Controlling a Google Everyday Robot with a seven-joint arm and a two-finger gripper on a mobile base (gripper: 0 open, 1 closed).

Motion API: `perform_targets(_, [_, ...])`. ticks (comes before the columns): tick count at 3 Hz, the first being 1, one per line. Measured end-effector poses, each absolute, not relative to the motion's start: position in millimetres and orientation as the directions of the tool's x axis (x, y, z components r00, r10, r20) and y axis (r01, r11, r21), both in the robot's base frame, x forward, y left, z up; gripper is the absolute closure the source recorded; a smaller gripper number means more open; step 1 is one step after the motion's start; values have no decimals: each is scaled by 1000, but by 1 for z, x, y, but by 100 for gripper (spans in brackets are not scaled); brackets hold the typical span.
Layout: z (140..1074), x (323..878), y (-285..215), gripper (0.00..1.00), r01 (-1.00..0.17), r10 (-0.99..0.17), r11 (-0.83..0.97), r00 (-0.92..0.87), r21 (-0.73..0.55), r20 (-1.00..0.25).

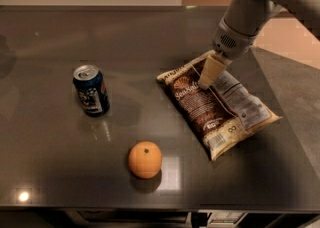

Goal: Pick brown chip bag

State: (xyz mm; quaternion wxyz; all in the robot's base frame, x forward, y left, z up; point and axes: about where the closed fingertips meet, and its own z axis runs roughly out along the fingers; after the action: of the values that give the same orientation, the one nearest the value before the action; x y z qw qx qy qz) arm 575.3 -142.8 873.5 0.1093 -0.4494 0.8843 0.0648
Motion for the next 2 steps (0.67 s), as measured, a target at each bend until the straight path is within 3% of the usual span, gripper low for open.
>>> perform_targets(2, [906, 572, -135, 99, -848, -810, 529, -509, 11, -289])
